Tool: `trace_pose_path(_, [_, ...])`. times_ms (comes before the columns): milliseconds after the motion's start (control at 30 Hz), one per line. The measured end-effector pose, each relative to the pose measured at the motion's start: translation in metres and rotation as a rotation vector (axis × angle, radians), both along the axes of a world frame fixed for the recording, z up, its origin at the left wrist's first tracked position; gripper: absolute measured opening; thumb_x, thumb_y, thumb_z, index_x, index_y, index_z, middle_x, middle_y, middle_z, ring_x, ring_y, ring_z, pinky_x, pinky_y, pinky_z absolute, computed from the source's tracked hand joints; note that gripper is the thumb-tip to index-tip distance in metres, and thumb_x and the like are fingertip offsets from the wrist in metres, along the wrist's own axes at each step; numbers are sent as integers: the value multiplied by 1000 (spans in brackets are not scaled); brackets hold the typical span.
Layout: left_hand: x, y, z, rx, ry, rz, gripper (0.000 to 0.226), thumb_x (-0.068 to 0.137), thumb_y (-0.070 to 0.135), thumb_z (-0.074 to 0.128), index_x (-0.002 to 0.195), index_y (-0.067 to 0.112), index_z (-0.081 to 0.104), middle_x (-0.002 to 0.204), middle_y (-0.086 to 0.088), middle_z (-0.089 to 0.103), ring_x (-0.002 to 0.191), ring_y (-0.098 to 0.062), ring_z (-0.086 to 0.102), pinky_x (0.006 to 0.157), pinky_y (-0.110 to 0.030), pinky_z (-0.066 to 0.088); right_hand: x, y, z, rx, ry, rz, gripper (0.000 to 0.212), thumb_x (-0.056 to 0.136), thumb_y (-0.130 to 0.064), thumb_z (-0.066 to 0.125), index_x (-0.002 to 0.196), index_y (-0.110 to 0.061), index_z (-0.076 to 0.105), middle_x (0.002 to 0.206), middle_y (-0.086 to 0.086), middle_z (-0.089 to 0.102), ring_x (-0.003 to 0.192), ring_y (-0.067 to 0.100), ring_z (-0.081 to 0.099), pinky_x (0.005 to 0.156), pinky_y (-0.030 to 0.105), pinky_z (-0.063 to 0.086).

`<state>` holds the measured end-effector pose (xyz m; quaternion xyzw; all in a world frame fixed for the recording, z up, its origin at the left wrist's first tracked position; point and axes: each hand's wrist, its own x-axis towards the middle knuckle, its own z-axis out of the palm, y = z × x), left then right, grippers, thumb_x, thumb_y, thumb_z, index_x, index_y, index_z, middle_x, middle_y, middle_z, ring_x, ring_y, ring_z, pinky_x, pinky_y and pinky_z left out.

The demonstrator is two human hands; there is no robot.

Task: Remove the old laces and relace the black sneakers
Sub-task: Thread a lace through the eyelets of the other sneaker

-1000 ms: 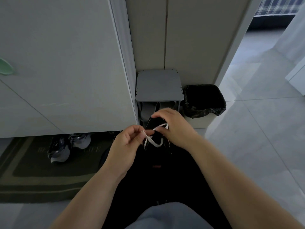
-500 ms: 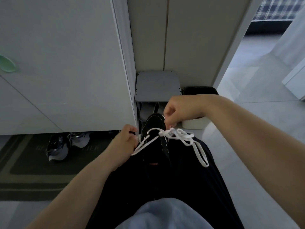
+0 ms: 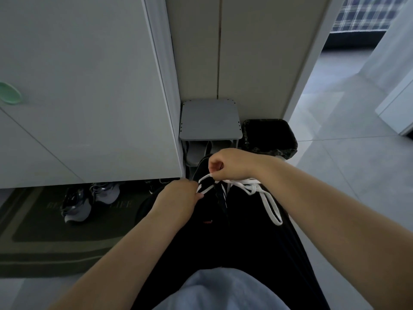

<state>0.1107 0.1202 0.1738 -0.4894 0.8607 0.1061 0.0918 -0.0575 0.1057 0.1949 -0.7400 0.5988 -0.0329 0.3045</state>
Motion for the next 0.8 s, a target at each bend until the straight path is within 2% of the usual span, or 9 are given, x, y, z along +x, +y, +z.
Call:
trace_pose_path(100, [0, 2, -6, -71, -8, -61, 31, 99, 31, 38, 113, 8, 53, 114, -10, 56, 103, -25, 54, 74, -28, 36, 9, 4, 3, 175, -120, -75, 11, 86, -25, 55, 82, -19, 63, 62, -10, 63, 64, 8, 55, 70, 27, 44])
trace_pose_path(233, [7, -1, -15, -58, 14, -148, 32, 100, 29, 33, 116, 10, 53, 112, -8, 54, 104, -25, 53, 73, -28, 34, -14, 15, 53, 316, 133, 103, 24, 87, -38, 60, 75, -20, 70, 47, -11, 46, 45, 3, 39, 58, 19, 34])
trace_pose_path(333, [4, -1, -16, -42, 33, -140, 31, 99, 31, 37, 108, 9, 57, 108, -8, 55, 101, -25, 54, 73, -28, 34, -44, 34, 112, 321, -120, 40, 27, 82, -40, 58, 68, -19, 69, 46, -2, 37, 42, 7, 31, 50, 10, 34])
trace_pose_path(400, [-2, 1, -17, -46, 56, -147, 32, 99, 32, 39, 108, 8, 58, 107, -9, 56, 100, -25, 54, 72, -27, 34, -59, 46, 143, 250, -276, -3, 31, 80, -42, 55, 67, -16, 66, 45, 0, 39, 43, 9, 34, 57, 8, 41])
trace_pose_path(467, [-6, 3, -17, -52, 67, -161, 32, 99, 32, 39, 107, 8, 58, 106, -9, 56, 99, -24, 54, 72, -27, 35, -64, 53, 158, 226, -225, 61, 32, 79, -47, 57, 69, -18, 67, 48, -1, 51, 50, 8, 46, 72, 5, 42])
trace_pose_path(567, [-7, 4, -17, -43, 84, -145, 31, 99, 31, 38, 105, 8, 58, 106, -9, 55, 99, -25, 53, 71, -28, 34, -60, 57, 158, 246, -216, 138, 27, 84, -41, 62, 74, -17, 69, 70, 1, 70, 67, 8, 63, 75, 6, 43])
trace_pose_path(633, [-5, 4, -18, -36, 88, -140, 31, 99, 31, 38, 105, 8, 57, 106, -9, 55, 100, -24, 52, 71, -28, 34, -61, 57, 151, 109, -262, 131, 24, 80, -42, 66, 77, -19, 72, 88, -1, 73, 84, 9, 66, 80, 12, 46])
trace_pose_path(700, [-2, 4, -18, -40, 89, -136, 30, 98, 32, 39, 105, 8, 57, 106, -8, 54, 99, -24, 52, 72, -28, 34, -69, 53, 147, -98, -603, -56, 14, 76, -26, 67, 64, -20, 72, 81, -2, 73, 84, 12, 68, 83, 19, 50])
trace_pose_path(800, [1, 3, -19, -24, 85, -120, 29, 98, 31, 40, 105, 8, 56, 106, -8, 53, 99, -25, 51, 72, -29, 35, -92, 52, 149, -224, -1286, -415, 39, 87, -13, 49, 49, -19, 57, 50, -4, 52, 58, 14, 53, 74, 28, 52])
